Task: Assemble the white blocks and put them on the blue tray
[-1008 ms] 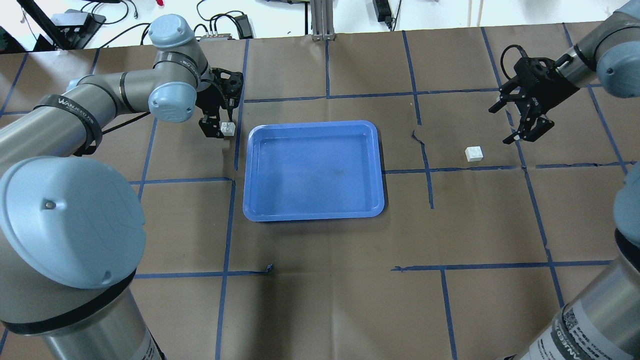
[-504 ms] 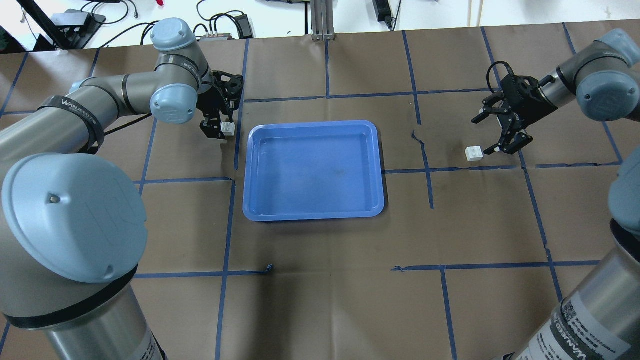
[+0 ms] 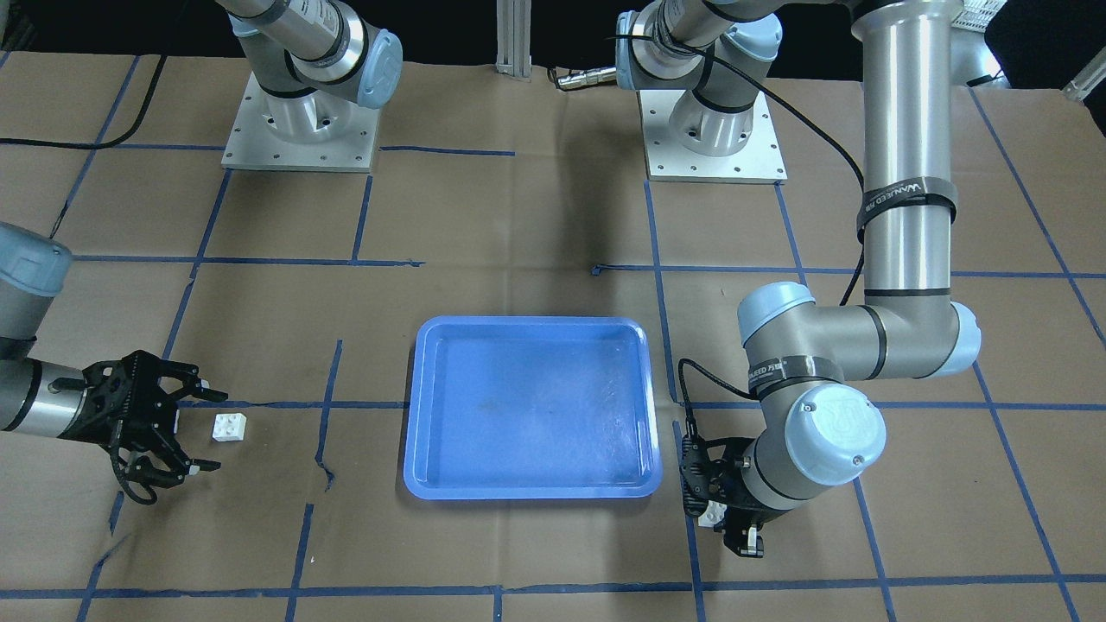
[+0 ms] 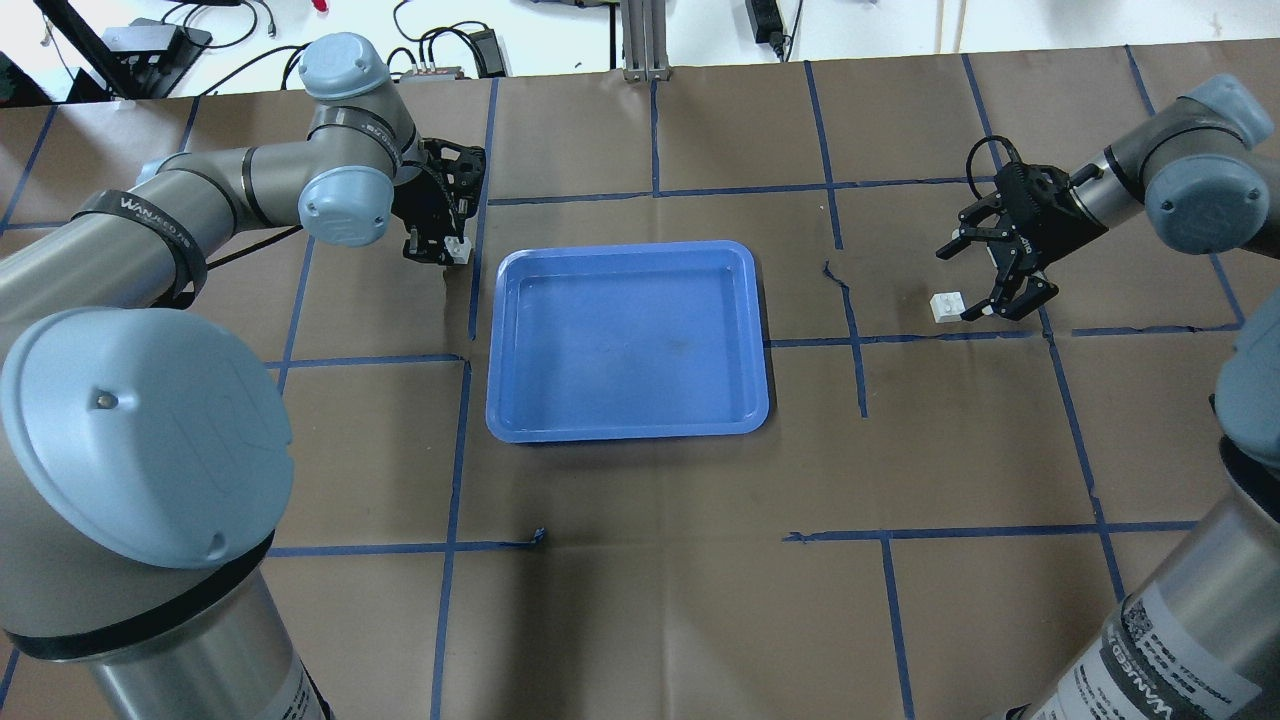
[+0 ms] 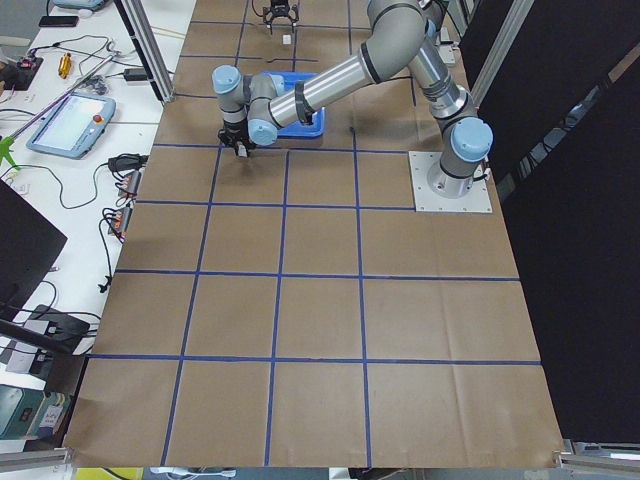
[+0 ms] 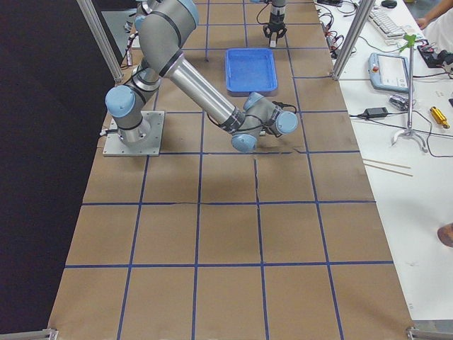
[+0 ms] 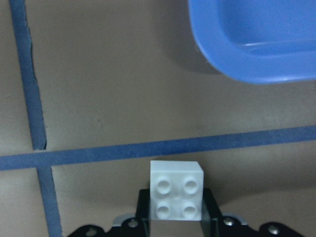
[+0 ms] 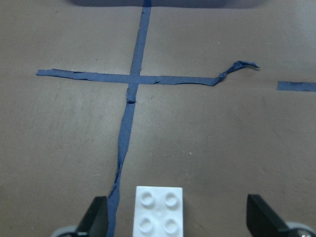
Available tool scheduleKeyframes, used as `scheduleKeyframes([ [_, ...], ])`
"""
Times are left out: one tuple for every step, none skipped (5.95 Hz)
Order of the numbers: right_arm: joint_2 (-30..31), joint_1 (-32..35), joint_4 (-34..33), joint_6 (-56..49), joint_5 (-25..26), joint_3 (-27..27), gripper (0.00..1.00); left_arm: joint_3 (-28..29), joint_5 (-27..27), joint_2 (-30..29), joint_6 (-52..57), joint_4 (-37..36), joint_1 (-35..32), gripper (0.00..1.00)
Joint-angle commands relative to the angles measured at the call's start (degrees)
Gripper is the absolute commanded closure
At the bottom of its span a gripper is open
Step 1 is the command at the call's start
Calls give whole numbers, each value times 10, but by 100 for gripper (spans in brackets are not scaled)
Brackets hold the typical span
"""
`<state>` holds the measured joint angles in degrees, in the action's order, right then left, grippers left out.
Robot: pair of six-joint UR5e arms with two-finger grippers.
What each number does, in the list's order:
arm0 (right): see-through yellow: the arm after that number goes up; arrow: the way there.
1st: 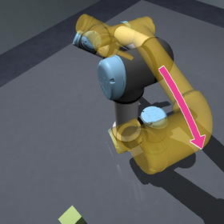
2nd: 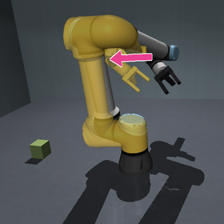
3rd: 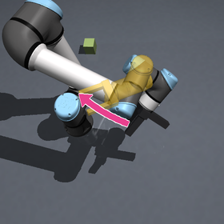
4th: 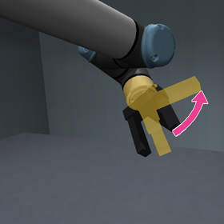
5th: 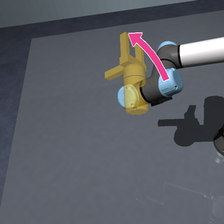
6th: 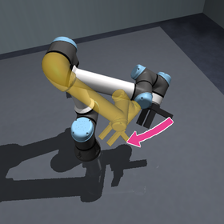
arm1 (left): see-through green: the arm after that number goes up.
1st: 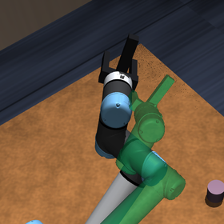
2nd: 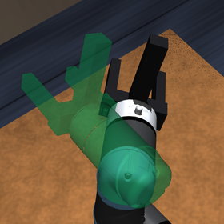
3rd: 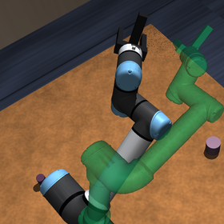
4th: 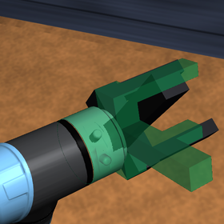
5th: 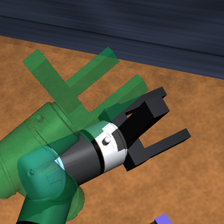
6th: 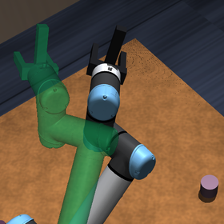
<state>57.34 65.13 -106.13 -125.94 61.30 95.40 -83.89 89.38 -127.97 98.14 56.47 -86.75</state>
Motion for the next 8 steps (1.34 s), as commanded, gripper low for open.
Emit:
scheduleKeyframes([
  [1,0,-24,-1,5,32,0,0,-5,51,-24,41,-1,88],
  [4,-2,-25,0,7,31,1,-11,-10,72,-50,50,-15,96],
  [4,-7,-25,-2,7,32,2,-14,-15,84,-103,59,-58,96],
  [4,-14,-25,-2,7,32,5,-22,-12,85,-161,60,-97,95],
  [4,-14,-25,-2,5,32,12,-47,-17,80,-174,57,-116,94],
  [4,-14,-25,-2,5,32,22,-71,-17,83,-193,52,-148,93],
  [4,-14,-26,-2,7,31,41,-74,-11,77,-229,47,-189,93],
  [5,-14,-26,-2,7,30,55,-92,-11,80,-231,43,-193,93],
])
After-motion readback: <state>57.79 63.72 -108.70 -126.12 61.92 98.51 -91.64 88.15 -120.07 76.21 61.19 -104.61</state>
